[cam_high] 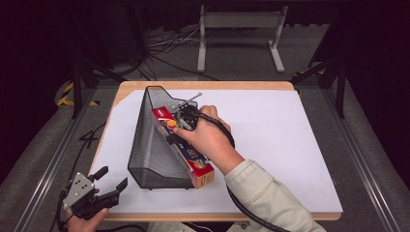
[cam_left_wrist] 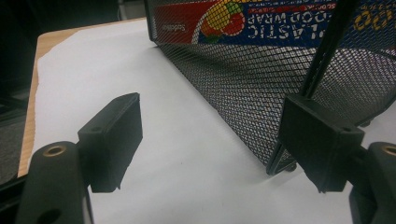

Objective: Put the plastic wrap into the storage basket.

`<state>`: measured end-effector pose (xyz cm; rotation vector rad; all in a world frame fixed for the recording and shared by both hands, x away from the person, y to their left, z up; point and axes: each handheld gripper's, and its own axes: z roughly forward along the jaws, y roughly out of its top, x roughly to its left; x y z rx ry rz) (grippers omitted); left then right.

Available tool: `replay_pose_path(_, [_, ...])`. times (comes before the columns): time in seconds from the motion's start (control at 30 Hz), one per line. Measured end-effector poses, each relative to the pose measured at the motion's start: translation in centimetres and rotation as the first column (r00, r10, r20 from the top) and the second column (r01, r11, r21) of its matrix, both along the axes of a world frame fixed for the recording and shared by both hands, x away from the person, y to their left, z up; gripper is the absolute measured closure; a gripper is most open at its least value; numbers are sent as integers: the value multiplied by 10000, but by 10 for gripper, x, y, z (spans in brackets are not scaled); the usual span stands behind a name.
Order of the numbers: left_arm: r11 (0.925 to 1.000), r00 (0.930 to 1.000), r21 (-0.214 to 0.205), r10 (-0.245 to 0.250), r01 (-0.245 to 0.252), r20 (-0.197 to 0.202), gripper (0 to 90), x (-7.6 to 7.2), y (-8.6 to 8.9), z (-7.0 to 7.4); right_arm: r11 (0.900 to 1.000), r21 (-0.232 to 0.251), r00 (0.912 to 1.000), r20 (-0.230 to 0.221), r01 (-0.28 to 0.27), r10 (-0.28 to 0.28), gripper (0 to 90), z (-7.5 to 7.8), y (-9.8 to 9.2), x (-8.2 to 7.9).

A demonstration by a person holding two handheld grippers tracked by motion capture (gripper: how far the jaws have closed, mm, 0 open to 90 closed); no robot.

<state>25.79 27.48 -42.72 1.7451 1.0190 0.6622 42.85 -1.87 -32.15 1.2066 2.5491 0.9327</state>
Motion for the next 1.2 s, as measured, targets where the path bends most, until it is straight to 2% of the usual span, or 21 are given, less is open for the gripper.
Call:
replay_pose_path(0.07, [10000,10000,0,7,-7,20,228,0,0,0,9991,369,9992,331,-226,214,117,4,-5,0])
replay_pose_path(0.1, [10000,10000,0,7,-7,20,228,0,0,0,9991,369,9992,331,-226,214,117,4,-5,0])
replay_pose_path(0.13, [10000,10000,-2,12,-12,22,228,0,0,0,9977,495,9975,550,-473,446,117,6,-8,-1])
replay_pose_path(0.23, [10000,10000,32,-19,19,42,228,1,-1,0,9924,956,9919,1079,-774,670,119,12,-18,-2])
replay_pose_path(0.27, [10000,10000,22,-27,27,58,228,1,-1,0,9905,1105,9913,1124,-816,691,132,15,-22,-3])
replay_pose_path(0.4, [10000,10000,-26,0,1,50,228,2,0,0,9797,1586,9805,1718,-1228,951,141,27,-35,-7])
replay_pose_path(0.47, [10000,10000,-27,-14,15,50,227,2,-1,0,9734,1827,9781,1795,-1383,1053,141,33,-42,-9])
replay_pose_path(0.57, [10000,10000,-15,-57,57,71,228,3,-1,0,9643,1977,9672,2169,-1761,1322,144,39,-52,-12])
replay_pose_path(0.77, [10000,9999,-8,-76,76,73,227,4,-2,1,9528,2091,9580,2305,-2202,1708,144,49,-70,-22])
replay_pose_path(0.87, [10000,10000,-6,-75,75,57,228,3,-2,1,9490,2139,9568,2264,-2317,1826,143,51,-81,-26])
replay_pose_path(1.0, [10000,9999,20,-77,76,65,228,3,-2,1,9495,2089,9576,2183,-2341,1881,148,51,-99,-31])
replay_pose_path(1.1, [10000,10000,31,-60,60,55,228,3,-3,1,9514,1912,9542,2252,-2414,1968,147,50,-116,-37])
replay_pose_path(1.2, [10000,10000,62,-54,54,47,228,3,-3,1,9450,2066,9496,2391,-2536,2026,147,50,-133,-43])
